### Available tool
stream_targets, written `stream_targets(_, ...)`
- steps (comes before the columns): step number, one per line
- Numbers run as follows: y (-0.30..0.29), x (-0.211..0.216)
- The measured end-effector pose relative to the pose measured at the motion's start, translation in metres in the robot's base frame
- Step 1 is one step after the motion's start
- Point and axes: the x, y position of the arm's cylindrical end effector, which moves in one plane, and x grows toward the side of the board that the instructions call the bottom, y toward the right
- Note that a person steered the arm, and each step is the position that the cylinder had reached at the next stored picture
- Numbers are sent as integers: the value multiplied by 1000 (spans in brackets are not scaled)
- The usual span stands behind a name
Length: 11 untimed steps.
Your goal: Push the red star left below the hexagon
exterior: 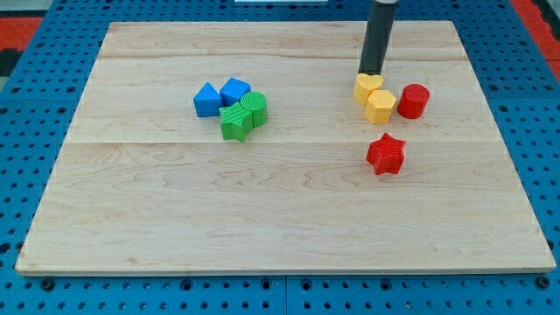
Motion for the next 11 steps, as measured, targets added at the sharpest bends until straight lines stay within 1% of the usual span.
stream_targets(1, -33, -23)
stream_targets(2, -85, -24)
stream_targets(3, -67, 61)
stream_targets(5, -48, 177)
stream_targets(6, -15, 184)
stream_targets(7, -37, 117)
stream_targets(8, -26, 119)
stream_targets(9, -22, 169)
stream_targets(10, 27, 177)
stream_targets(11, 1, 125)
